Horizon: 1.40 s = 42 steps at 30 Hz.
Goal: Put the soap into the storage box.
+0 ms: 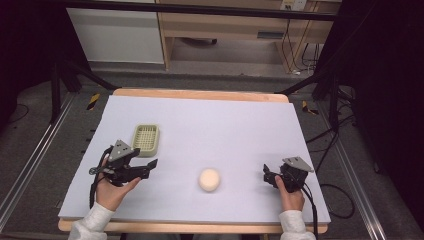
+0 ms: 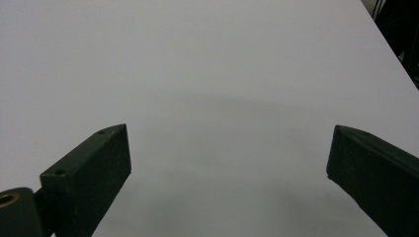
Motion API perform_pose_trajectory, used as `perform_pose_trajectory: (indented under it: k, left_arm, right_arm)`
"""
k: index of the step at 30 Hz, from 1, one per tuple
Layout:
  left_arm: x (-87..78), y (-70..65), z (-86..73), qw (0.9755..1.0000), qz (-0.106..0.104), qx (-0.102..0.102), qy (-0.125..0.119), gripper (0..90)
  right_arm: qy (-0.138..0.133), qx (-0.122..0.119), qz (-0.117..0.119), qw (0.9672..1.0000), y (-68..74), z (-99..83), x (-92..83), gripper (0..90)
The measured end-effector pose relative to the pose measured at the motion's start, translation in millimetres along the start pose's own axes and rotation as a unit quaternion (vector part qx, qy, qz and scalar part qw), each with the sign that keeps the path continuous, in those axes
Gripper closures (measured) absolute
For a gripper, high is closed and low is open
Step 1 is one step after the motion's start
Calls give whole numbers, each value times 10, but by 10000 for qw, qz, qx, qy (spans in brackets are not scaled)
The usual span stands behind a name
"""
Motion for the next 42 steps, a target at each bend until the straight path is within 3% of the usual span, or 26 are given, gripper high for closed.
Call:
perform_pose_trajectory:
  k: [15, 42]
  left_arm:
    - [203, -260, 140, 9994, -249, 211, 77, 250]
    - [502, -648, 278, 9956, -683, 529, 370, 244]
  right_arm:
    - [10, 12, 11, 10000, -2, 0, 2, 37]
    - [17, -8, 28, 10000, -1, 1, 4, 37]
Point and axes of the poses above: each handheld gripper's, and its own axes: x roughly forward along the jaws, z roughly out of its top, y roughly to its left, the point moved 1 cm from there along x, roughly forward along the jaws, and after that the axes turned 2 degrees about -x, right-handed, at the moved point
